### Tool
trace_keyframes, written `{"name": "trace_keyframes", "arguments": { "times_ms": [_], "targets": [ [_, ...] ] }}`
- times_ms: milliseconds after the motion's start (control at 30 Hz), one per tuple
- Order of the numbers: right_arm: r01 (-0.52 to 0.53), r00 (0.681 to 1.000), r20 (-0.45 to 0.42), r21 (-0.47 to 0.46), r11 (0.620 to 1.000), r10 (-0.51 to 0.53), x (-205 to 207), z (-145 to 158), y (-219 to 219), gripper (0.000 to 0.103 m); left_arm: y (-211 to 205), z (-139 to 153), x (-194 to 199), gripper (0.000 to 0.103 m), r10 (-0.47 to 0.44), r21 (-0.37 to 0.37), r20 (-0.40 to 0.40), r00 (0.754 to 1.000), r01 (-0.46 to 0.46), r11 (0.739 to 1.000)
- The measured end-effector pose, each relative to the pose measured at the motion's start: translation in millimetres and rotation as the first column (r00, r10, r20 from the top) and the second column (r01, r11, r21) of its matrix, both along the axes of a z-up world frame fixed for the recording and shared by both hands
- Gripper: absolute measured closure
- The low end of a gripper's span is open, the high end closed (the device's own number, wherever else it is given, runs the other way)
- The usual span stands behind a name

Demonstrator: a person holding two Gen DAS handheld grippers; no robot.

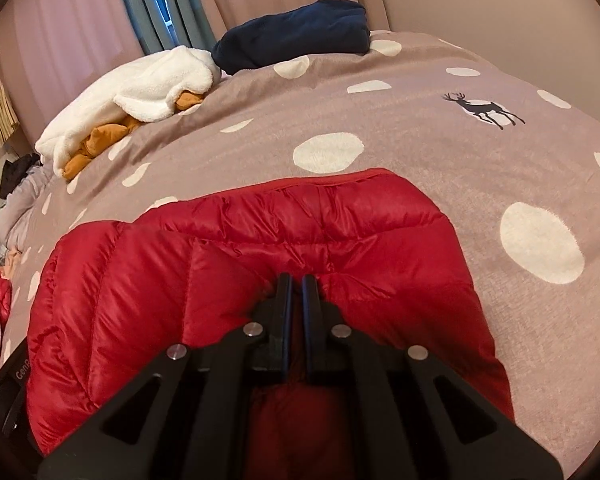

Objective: Fold large clothes

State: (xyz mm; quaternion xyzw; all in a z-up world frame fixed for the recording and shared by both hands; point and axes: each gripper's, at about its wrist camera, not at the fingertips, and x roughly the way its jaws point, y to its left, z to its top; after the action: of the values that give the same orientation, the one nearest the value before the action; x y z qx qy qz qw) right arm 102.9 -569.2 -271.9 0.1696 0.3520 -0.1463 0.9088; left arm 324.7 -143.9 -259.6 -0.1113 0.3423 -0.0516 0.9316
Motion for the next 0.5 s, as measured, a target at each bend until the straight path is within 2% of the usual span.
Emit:
{"name": "trace_keyframes", "arguments": {
  "times_ms": [67,133,200,233,300,333,367,433,467,500],
  "targets": [
    [-0.001,1.000,-0.003,-0.003,1.000,0.001,-0.5,4.6,0.0,0.099,1.4,5.6,-0.9,0.074,0.005,0.010,-0.010,1.000,-0.005,1.000],
    [-0.002,1.000,-0.004,0.015,1.000,0.002,-2.7,9.7,-2.2,0.098,3.3,19.5,-9.0,0.074,-0.007,0.059,-0.028,1.000,0.009,0.998],
    [0.003,1.000,-0.029,0.036,0.999,-0.002,-9.8,24.1,-2.8,0.094,9.4,35.0,-27.3,0.074,-0.028,0.044,0.005,1.000,0.028,0.999],
    [0.016,1.000,-0.017,0.049,0.999,-0.015,-16.9,34.2,-1.6,0.090,14.6,46.1,-42.9,0.074,-0.042,0.004,0.060,0.997,0.041,0.999],
    [0.020,0.997,0.067,0.067,0.998,-0.024,-36.5,58.5,4.0,0.066,16.6,56.5,-58.1,0.072,-0.043,-0.022,0.110,0.993,0.046,0.999],
    [0.005,0.994,0.111,0.066,0.998,-0.013,-43.6,68.9,9.2,0.062,16.1,59.4,-63.6,0.072,-0.052,-0.038,0.124,0.991,0.057,0.998],
    [-0.024,0.989,0.146,0.064,0.998,0.015,-48.7,78.0,16.0,0.061,15.2,58.4,-68.8,0.072,-0.074,-0.061,0.130,0.989,0.083,0.995],
    [-0.081,0.981,0.182,0.051,0.995,0.071,-54.1,86.5,29.6,0.061,10.1,48.4,-69.9,0.072,-0.103,-0.055,0.112,0.988,0.110,0.992],
    [-0.098,0.978,0.189,0.036,0.995,0.089,-55.7,86.1,35.4,0.063,8.2,40.9,-69.9,0.070,-0.094,-0.035,0.112,0.989,0.099,0.994],
    [-0.096,0.981,0.172,0.015,0.995,0.092,-55.4,81.0,38.9,0.065,7.7,36.7,-69.8,0.063,-0.085,-0.023,0.114,0.990,0.088,0.996]
  ]
}}
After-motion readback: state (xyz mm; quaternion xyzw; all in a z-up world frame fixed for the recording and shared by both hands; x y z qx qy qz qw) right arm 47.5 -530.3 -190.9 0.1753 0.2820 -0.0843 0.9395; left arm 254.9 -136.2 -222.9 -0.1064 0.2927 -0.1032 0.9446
